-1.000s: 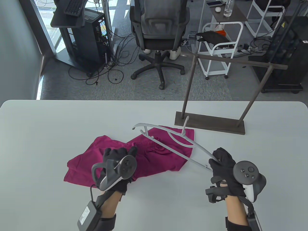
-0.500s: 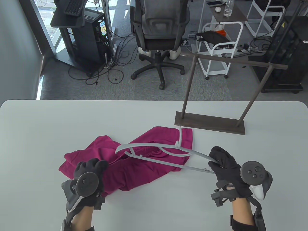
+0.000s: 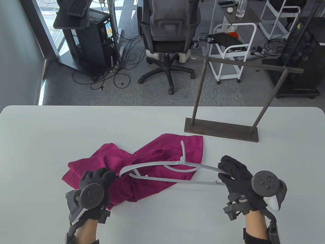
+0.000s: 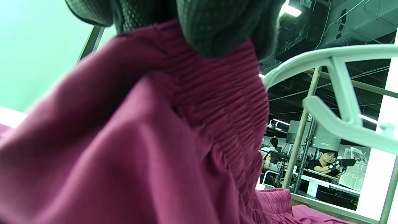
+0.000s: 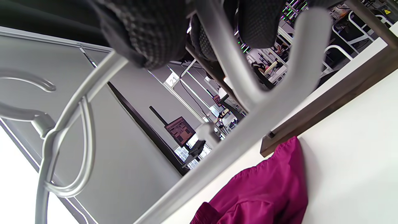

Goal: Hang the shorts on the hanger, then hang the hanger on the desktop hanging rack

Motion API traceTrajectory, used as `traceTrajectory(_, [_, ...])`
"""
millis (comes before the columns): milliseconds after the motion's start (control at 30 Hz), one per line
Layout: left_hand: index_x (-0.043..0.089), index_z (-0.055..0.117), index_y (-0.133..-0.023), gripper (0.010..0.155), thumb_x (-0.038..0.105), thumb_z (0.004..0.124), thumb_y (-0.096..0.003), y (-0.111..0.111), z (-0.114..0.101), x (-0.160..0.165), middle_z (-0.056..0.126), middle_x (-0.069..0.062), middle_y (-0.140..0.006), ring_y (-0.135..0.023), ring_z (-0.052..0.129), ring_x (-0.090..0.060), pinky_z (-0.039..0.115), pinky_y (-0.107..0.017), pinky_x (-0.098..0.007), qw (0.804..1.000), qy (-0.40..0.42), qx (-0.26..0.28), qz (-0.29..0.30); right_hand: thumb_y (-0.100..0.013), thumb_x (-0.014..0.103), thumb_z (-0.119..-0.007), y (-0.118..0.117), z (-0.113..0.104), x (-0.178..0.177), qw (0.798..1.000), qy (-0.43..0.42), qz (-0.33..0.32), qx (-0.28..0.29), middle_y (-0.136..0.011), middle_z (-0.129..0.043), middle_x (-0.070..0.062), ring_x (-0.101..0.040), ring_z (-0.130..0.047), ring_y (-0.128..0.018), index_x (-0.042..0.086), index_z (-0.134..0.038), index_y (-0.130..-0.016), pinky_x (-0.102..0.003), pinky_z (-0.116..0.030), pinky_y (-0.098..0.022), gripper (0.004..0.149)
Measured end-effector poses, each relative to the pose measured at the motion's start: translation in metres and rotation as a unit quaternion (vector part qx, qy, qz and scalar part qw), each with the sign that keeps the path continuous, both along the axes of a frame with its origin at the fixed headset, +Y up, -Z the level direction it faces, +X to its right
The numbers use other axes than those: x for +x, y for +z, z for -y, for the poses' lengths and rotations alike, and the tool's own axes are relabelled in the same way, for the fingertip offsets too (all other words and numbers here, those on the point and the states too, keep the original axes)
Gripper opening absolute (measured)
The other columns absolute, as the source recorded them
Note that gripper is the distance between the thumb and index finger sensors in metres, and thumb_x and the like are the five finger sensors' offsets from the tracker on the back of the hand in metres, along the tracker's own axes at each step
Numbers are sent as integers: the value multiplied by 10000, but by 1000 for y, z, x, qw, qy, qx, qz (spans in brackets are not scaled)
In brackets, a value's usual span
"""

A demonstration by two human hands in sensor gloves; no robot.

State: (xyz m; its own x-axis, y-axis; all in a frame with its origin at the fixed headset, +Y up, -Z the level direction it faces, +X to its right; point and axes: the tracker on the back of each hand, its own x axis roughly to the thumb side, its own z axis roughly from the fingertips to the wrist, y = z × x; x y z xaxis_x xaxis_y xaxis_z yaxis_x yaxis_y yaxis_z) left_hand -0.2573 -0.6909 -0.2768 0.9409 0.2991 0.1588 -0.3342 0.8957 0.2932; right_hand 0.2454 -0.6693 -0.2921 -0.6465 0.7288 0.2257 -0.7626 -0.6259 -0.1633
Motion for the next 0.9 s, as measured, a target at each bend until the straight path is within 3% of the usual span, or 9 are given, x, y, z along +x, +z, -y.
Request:
traceTrajectory(267, [385,807,-773,406,209,837,-408,-2,2,12,815,-53,-926,-821,886,-327,567,-712,-607,998,-5,-8,56,-396,346,-879,7,-11,-17,998,52,-17,31,-1060,-723,-6,-406,-643,-1000,349,-822,-855,-739,-472,-741,462])
traceTrajectory(467, [383,730,-888,526,216,846,-403,-2,2,15,840,-12,-914,-814,907,-297,585,-719,-574,998,-12,-2,61,-390,349,-882,22,-27,-31,993,71,-11,96,-1069,-707,21,-382,-601,-1027,360,-818,-850,-727,-444,-763,464])
traceTrajectory(667, [368,657,-960,626,213,864,-391,-1,0,16,869,26,-893,-807,924,-271,603,-725,-537,998,-29,22,53,-373,354,-894,50,-51,-48,971,122,16,203,-1096,-652,49,-362,-528,-1058,385,-815,-834,-723,-378,-779,469])
traceTrajectory(900, [373,654,-967,638,219,871,-388,0,0,21,867,57,-907,-828,920,-259,600,-733,-526,997,-33,30,64,-377,366,-883,59,-52,-72,950,169,2,261,-1110,-595,92,-340,-418,-1076,408,-790,-834,-718,-262,-771,468])
